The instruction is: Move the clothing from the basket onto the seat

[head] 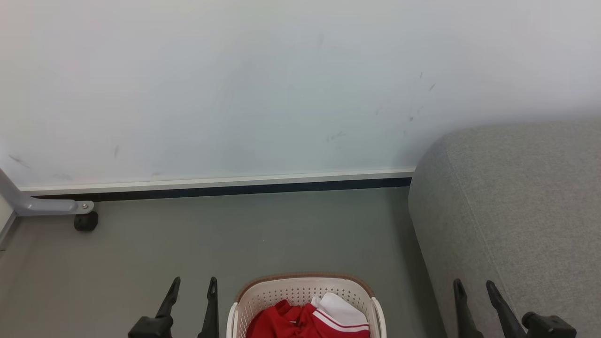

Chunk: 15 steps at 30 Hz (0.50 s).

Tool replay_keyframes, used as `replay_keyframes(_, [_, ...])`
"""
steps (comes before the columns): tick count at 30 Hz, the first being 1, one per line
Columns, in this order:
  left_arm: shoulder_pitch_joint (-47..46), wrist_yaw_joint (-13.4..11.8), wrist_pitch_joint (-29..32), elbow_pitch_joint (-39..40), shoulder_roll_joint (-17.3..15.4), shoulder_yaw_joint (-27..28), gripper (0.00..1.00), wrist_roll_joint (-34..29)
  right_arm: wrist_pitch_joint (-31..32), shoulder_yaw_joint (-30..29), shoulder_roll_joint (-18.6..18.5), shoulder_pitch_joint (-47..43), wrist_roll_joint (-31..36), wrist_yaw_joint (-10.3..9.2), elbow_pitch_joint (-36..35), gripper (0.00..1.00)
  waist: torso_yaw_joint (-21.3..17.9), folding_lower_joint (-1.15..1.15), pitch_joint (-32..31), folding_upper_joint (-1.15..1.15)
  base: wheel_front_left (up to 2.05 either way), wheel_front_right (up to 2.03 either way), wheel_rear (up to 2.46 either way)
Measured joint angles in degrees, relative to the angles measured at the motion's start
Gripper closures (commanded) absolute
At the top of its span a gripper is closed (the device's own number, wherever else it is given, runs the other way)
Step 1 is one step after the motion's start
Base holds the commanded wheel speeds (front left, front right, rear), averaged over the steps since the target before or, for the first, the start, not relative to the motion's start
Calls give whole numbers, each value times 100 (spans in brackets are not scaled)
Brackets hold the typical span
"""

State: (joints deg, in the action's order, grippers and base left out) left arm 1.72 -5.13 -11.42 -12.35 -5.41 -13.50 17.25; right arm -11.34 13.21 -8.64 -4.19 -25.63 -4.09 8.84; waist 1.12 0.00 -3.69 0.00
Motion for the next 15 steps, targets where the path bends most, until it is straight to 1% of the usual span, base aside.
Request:
replay_keyframes(9, [87,-108,-180,8,1,-70,0,-539,-185,159,-65,-32,566,-68,-114,0,9,0,-22,0,0,0,0])
replay_keyframes(10, [99,-149,-189,8,1,-96,0,-712,-219,192,-75,-53,732,-96,-134,0,11,0,-26,0,0,0,0])
replay_keyframes(15, [110,-194,-305,0,0,-151,0,-1033,-293,285,-99,-129,1051,-138,-183,0,15,0,-36,0,0,0,0])
